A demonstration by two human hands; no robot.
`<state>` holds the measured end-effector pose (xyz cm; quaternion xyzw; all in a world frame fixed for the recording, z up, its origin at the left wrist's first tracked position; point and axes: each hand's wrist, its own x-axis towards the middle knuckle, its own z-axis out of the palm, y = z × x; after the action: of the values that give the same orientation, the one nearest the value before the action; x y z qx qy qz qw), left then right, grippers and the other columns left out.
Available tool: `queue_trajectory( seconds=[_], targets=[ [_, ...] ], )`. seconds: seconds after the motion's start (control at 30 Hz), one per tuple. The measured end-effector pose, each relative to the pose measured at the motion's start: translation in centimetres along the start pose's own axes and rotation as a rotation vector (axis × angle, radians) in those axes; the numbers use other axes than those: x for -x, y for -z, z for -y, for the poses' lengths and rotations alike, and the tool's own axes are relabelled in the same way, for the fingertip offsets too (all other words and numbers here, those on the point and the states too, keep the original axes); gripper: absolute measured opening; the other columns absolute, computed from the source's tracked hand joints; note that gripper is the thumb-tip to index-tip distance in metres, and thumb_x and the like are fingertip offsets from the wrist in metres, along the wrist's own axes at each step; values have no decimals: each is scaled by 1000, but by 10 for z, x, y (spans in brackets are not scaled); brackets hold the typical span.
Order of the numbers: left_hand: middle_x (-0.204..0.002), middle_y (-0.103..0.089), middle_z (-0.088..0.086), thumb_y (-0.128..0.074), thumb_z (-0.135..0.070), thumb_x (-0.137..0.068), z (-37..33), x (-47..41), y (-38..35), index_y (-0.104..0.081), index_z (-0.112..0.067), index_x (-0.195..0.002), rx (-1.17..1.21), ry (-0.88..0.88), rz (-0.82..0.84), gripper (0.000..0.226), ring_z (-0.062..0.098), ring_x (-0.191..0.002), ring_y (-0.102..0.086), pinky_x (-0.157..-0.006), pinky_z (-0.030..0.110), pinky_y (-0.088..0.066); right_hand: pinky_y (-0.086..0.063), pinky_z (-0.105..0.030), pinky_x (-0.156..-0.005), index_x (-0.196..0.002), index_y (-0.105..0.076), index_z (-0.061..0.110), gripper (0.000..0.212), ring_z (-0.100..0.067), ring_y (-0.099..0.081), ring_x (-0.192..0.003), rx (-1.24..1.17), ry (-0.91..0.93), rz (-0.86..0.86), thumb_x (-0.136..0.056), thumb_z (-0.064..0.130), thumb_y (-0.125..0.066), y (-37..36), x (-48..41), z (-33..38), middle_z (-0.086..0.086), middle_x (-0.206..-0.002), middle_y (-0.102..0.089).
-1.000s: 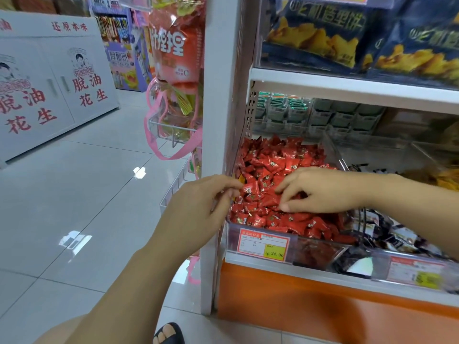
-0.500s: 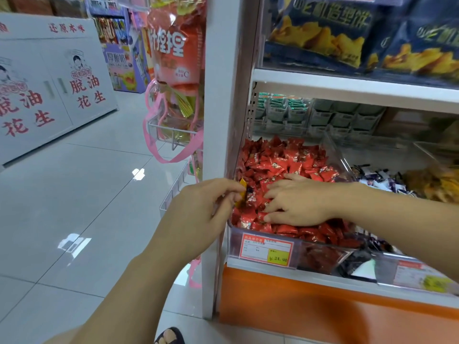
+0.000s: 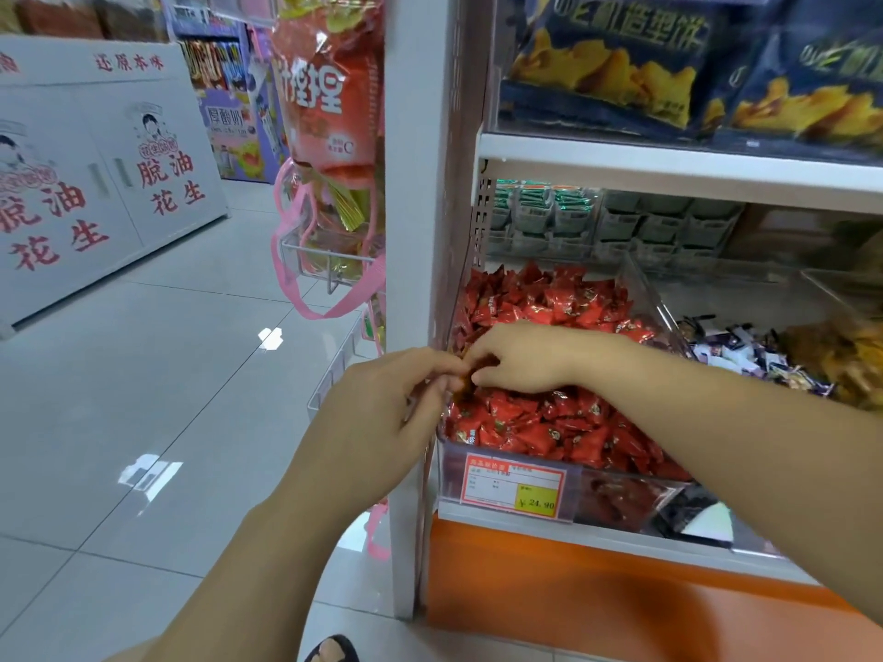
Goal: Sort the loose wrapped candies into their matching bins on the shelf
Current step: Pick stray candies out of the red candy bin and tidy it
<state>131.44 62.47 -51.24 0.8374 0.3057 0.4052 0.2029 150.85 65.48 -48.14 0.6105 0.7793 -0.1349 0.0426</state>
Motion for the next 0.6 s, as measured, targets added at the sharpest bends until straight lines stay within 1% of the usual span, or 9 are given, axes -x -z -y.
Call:
queue_trajectory(
  seconds=[0.03,0.1,0.17,0.27,0.4,0.47,0.5,0.57,0.6],
  targets=[
    [-88,-68,-21,-50,-21,-88,0,0,0,-69,-27,-102,-2,-2,-2,25,-10,-79,-58,-71,6,-44,-42,-24,-80,-125,-57,19,32,-15,-53,-96,-3,-36,14,-95,28,-51,-4,-5,-2,2,-118,-60],
    [-88,-68,-20,-50,-20,-88,2,-1,0,-70,-26,-103,-14,-8,-3,26,-10,-79,-57,-71,9,-45,-43,-30,-85,-126,-53,17,39,-19,-52,-103,-40,-102,-7,-92,35,-56,-8,-13,-5,-2,-124,-55],
    [-89,-67,-20,-50,-21,-88,3,-1,0,-70,-27,-103,-25,-8,-2,26,-8,-78,-57,-71,12,-46,-45,-32,-89,-123,-53,16,44,-20,-53,-104,-107,-138,-29,-86,37,-64,-11,-17,-6,-2,-122,-55],
    [-88,-68,-20,-50,-22,-88,3,-1,0,-69,-28,-103,-19,-5,-5,25,-5,-78,-59,-69,14,-47,-46,-33,-90,-113,-54,16,42,-19,-54,-105,-296,-160,-135,-79,30,-74,-15,-19,-4,-2,-118,-56],
    [-87,-68,-20,-50,-22,-89,2,-1,0,-69,-29,-104,-15,-2,-2,25,-2,-79,-60,-68,19,-48,-48,-34,-90,-108,-52,17,40,-19,-56,-102,-440,-168,-191,-76,24,-75,-12,-13,2,-1,-113,-57],
    [-88,-68,-20,-49,-22,-89,2,-1,0,-69,-29,-105,-21,-1,2,26,-1,-79,-61,-68,19,-49,-47,-23,-78,-108,-51,18,37,-15,-56,-92,-465,-145,-226,-78,21,-74,-5,-3,5,2,-103,-57],
    [-88,-68,-20,-49,-22,-89,2,-1,0,-69,-29,-105,-23,-1,3,26,-2,-79,-61,-69,18,-49,-44,-17,-66,-109,-51,18,36,-12,-54,-81,-474,-135,-241,-80,19,-72,-1,3,6,3,-94,-55],
    [-88,-68,-21,-49,-23,-88,2,-2,0,-69,-28,-105,-28,-2,1,27,-5,-79,-60,-70,13,-48,-34,-17,-45,-114,-49,20,40,-9,-44,-56,-486,-133,-243,-81,14,-70,9,18,7,2,-75,-52],
    [-88,-68,-22,-49,-24,-88,1,-2,0,-69,-27,-105,-27,2,-2,27,-7,-80,-60,-71,11,-47,-32,-19,-44,-119,-47,23,45,-10,-41,-51,-484,-134,-233,-81,11,-70,13,25,6,-2,-71,-52]
  ],
)
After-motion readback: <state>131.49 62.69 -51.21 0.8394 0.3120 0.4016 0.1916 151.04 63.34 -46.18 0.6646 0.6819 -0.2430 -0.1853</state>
